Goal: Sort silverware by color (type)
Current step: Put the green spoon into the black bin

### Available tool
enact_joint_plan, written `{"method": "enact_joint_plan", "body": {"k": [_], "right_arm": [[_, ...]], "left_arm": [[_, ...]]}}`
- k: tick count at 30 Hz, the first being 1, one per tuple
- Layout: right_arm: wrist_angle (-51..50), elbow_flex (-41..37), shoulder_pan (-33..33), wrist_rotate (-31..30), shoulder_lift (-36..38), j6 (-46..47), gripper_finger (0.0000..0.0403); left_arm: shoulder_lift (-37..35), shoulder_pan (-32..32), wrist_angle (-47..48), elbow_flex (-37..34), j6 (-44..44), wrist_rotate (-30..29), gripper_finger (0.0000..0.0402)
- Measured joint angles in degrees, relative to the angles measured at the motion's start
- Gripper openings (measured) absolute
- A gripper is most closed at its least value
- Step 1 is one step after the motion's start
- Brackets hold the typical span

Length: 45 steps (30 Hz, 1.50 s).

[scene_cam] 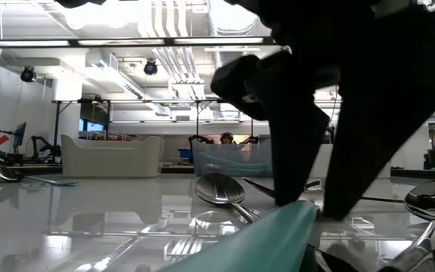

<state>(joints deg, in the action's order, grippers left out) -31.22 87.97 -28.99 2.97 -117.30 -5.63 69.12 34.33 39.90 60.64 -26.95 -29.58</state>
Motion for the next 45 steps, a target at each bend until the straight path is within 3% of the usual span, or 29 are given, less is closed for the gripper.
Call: {"method": "enact_joint_plan", "body": {"k": [9,16,26,36,42,45], "right_arm": [[0.49,-1.52,0.51,-1.18,0.0,3.16,0.0087],[0.31,-1.41,1.68,-1.71,0.0,8.67,0.002],[-0.71,-1.48,1.93,0.86,4.75,5.92,0.001],[-8.0,-1.45,6.79,-18.24,16.01,4.08,0.0008],[-9.14,-1.43,15.83,-28.61,19.11,4.03,0.0008],[-9.01,-1.56,22.27,-30.05,19.25,4.06,0.0008]], "left_arm": [[0.0,0.0,-0.02,0.0,0.48,-0.04,0.0038],[0.0,-0.02,-0.04,0.0,0.48,-0.04,0.0038],[0.0,-0.02,-0.07,0.0,0.5,-0.04,0.0038],[0.02,-0.02,-0.04,0.0,0.54,-1.73,0.0038],[0.04,-0.02,-0.03,0.0,0.98,-2.84,0.0038],[0.04,-0.02,-0.02,0.0,0.98,-3.81,0.0038]]}}
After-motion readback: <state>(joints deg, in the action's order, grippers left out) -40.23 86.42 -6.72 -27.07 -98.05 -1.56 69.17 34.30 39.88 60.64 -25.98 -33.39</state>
